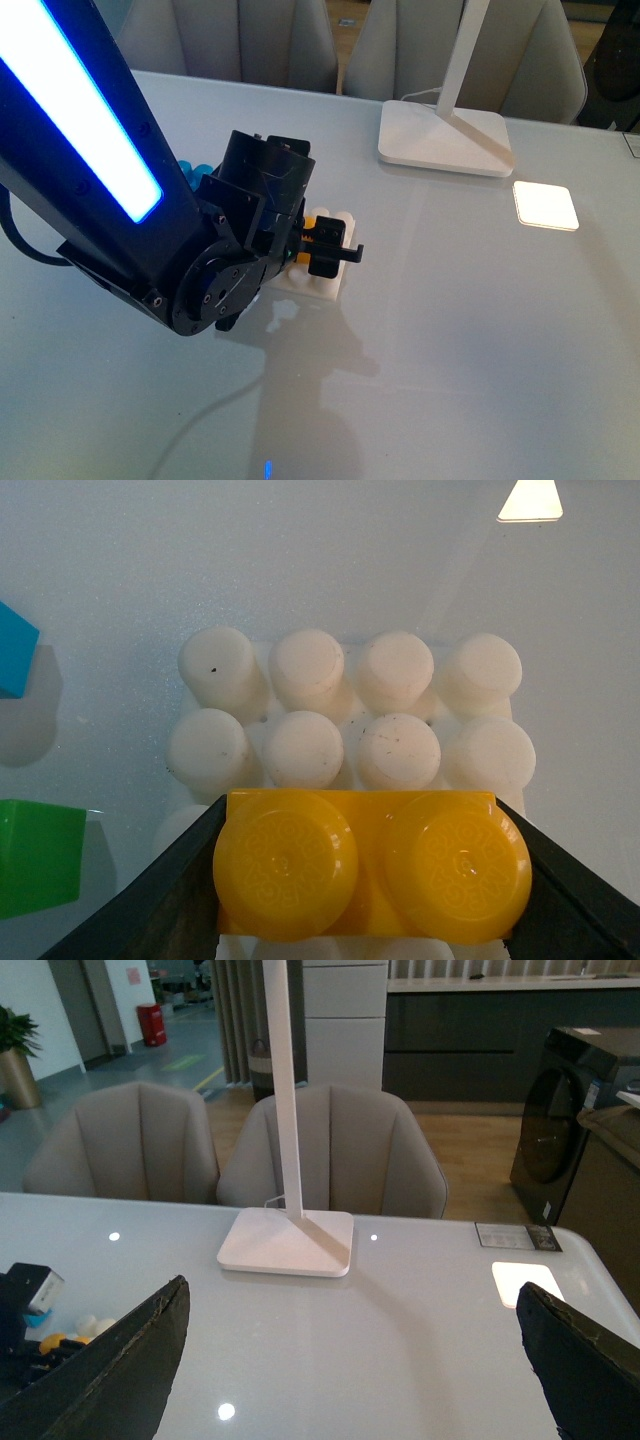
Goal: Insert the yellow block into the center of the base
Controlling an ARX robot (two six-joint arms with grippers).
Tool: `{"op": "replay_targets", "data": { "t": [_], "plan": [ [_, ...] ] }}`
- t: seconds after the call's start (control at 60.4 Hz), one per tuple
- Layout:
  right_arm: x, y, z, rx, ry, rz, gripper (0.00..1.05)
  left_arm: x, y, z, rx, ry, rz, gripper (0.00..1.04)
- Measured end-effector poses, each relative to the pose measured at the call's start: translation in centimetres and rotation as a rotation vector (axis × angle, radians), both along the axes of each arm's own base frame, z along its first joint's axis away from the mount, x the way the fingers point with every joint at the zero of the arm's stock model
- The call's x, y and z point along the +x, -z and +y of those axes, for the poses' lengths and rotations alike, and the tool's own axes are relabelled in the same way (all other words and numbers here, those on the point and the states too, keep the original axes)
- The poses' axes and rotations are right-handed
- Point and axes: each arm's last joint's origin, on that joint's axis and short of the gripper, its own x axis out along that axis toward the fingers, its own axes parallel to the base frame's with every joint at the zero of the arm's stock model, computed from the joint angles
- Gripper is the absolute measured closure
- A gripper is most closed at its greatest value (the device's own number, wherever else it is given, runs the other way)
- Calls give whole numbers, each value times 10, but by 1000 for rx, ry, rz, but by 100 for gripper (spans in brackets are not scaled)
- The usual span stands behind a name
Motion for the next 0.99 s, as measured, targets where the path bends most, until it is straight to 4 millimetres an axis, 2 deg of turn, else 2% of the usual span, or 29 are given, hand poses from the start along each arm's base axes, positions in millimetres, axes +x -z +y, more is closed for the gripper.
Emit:
{"op": "replay_targets", "data": {
  "t": [0.315, 0.993],
  "plan": [
    [0, 0, 0, 0, 0, 0, 9, -3, 11, -2, 10, -1, 17, 42],
    [0, 0, 0, 0, 0, 0, 9, -1, 18, -3, -14, -8, -9, 42]
  ]
}}
